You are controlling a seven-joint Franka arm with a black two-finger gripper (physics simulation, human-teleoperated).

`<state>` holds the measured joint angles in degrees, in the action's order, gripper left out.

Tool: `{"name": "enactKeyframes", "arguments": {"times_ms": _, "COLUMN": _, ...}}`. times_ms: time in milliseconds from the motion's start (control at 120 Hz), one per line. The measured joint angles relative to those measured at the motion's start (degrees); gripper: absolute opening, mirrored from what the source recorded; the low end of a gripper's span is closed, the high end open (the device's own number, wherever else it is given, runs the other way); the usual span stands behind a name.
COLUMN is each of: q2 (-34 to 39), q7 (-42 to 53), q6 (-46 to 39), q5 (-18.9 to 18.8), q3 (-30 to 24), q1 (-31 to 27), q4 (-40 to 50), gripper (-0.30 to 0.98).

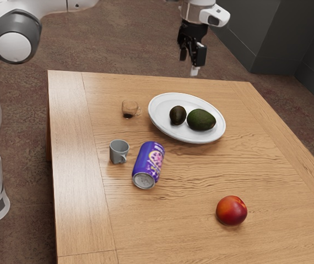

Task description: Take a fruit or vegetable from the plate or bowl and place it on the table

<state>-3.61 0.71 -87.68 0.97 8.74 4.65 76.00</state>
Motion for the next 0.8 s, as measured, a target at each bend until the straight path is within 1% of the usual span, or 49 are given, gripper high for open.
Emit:
{"name": "enactKeyframes", "arguments": {"times_ms": 167, "q2": -0.1, "q7": 0.0, "q6": 1.4, "q5": -0.6, "q3": 0.6, "q1": 0.4, "q4": -0.8, "gripper": 0.69}}
{"name": "enactKeyframes", "arguments": {"times_ms": 317, "q2": 0.3, "q7": 0.0, "q6": 3.0, "q5": -0.9, "q3": 2.8, "q1": 0.7, "q4": -0.8, "gripper": 0.69}}
{"name": "enactKeyframes", "arguments": {"times_ms": 400, "q2": 0.5, "q7": 0.3, "q6": 4.0, "q5": -0.9, "q3": 3.3, "q1": -0.2, "q4": -0.6, "gripper": 0.69}}
{"name": "enactKeyframes", "arguments": {"times_ms": 467, "q2": 0.8, "q7": 1.2, "q6": 4.5, "q5": -1.0, "q3": 3.2, "q1": -0.9, "q4": 2.1, "gripper": 0.69}}
{"name": "enactKeyframes", "arguments": {"times_ms": 533, "q2": 2.9, "q7": 2.4, "q6": 4.8, "q5": -1.0, "q3": 2.1, "q1": -1.4, "q4": 6.6, "gripper": 0.69}}
{"name": "enactKeyframes", "arguments": {"times_ms": 600, "q2": 4.9, "q7": 3.5, "q6": 4.9, "q5": -3.4, "q3": -0.9, "q1": -3.6, "q4": 9.7, "gripper": 0.69}}
{"name": "enactKeyframes", "arguments": {"times_ms": 650, "q2": 6.0, "q7": 4.8, "q6": 4.5, "q5": -4.9, "q3": -2.1, "q1": -4.1, "q4": 12.5, "gripper": 0.69}}
{"name": "enactKeyframes", "arguments": {"times_ms": 717, "q2": 8.6, "q7": 7.1, "q6": 2.8, "q5": -6.7, "q3": -2.7, "q1": -2.4, "q4": 18.2, "gripper": 0.69}}
{"name": "enactKeyframes", "arguments": {"times_ms": 800, "q2": 9.7, "q7": 10.5, "q6": 1.0, "q5": -9.3, "q3": -3.9, "q1": 0.3, "q4": 21.3, "gripper": 0.69}}
